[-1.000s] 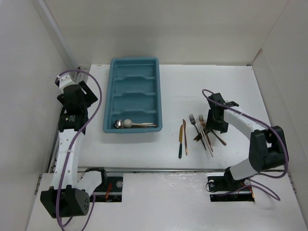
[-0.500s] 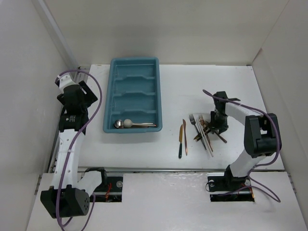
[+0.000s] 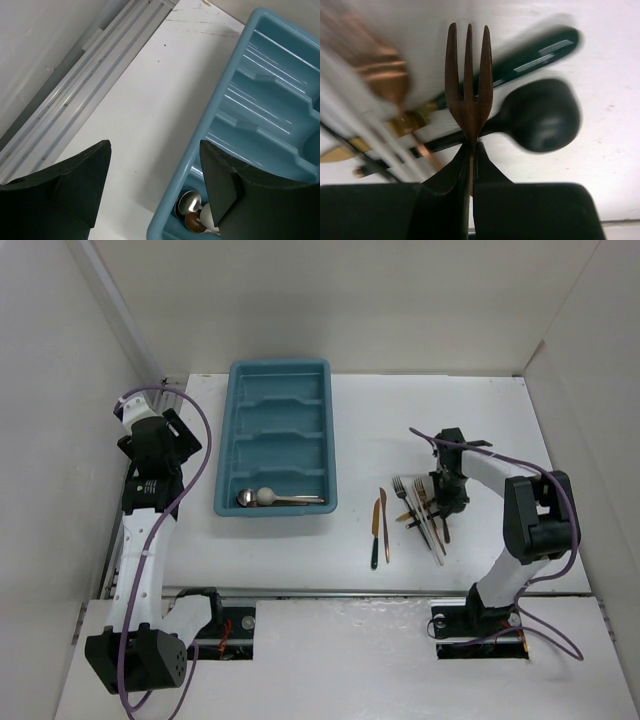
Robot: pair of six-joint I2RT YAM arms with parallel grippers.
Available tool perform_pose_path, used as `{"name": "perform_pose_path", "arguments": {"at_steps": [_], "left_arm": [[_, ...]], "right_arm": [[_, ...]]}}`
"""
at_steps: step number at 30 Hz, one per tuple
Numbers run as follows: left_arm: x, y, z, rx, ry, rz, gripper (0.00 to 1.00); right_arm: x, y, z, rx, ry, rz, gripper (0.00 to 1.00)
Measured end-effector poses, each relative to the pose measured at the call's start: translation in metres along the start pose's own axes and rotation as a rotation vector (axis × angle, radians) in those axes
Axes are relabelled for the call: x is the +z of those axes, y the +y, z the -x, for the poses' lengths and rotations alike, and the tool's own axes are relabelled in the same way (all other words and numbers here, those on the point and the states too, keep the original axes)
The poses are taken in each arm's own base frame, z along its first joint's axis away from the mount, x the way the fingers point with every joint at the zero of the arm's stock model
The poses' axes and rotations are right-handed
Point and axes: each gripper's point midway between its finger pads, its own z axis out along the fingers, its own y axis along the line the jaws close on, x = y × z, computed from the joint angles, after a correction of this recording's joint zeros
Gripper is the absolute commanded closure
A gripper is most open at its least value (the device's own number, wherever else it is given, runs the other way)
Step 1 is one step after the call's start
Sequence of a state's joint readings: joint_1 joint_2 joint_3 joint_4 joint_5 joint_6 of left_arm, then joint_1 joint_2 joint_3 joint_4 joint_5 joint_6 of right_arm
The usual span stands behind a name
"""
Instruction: Sort the eating utensils into containers
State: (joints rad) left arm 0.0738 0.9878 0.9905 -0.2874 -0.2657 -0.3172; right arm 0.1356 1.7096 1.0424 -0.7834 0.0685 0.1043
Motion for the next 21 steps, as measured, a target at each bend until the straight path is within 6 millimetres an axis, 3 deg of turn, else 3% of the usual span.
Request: {"name": "perform_pose_path", "arguments": {"at_steps": [4, 7, 9, 11, 13, 15, 16, 18, 21], "left_arm": [[0.0, 0.0, 0.0, 0.004, 0.0, 0.0, 0.31], [0.0, 0.0, 0.0, 0.005, -0.002, -0.001, 0.31], [0.0, 0.0, 0.0, 0.004, -0.002, 0.0, 0.31], [0.001, 0.002, 0.001, 0.001, -0.003, 0.005, 0.31], [0.002, 0.004, 0.002, -0.004, -0.006, 0.011, 0.31], [0.002, 0.006, 0.001, -0.007, -0.003, 0.019, 0.31], [0.002, 0.008, 0.001, -0.008, -0.001, 0.026, 0.31], [0.002, 0.011, -0.001, -0.006, 0.007, 0.037, 0.31], [0.001, 0.015, -0.004, -0.003, 0.016, 0.056, 0.31]], "right_arm": [[-0.024, 0.023, 0.012, -0.106, -0.046, -0.022, 1.0], [-0.071, 0.048, 0.056, -0.194, -0.2, -0.061, 1.0], [-0.118, 0.074, 0.1, -0.262, -0.38, -0.08, 1.0], [-0.169, 0.11, 0.138, -0.345, -0.561, -0.089, 1.0], [-0.214, 0.162, 0.174, -0.433, -0.742, -0.066, 1.0], [-0.241, 0.219, 0.207, -0.511, -0.886, -0.039, 1.0], [-0.246, 0.249, 0.22, -0.552, -0.943, -0.017, 1.0], [-0.236, 0.299, 0.233, -0.639, -0.994, 0.007, 1.0], [-0.184, 0.359, 0.227, -0.784, -0.972, 0.059, 1.0]]}}
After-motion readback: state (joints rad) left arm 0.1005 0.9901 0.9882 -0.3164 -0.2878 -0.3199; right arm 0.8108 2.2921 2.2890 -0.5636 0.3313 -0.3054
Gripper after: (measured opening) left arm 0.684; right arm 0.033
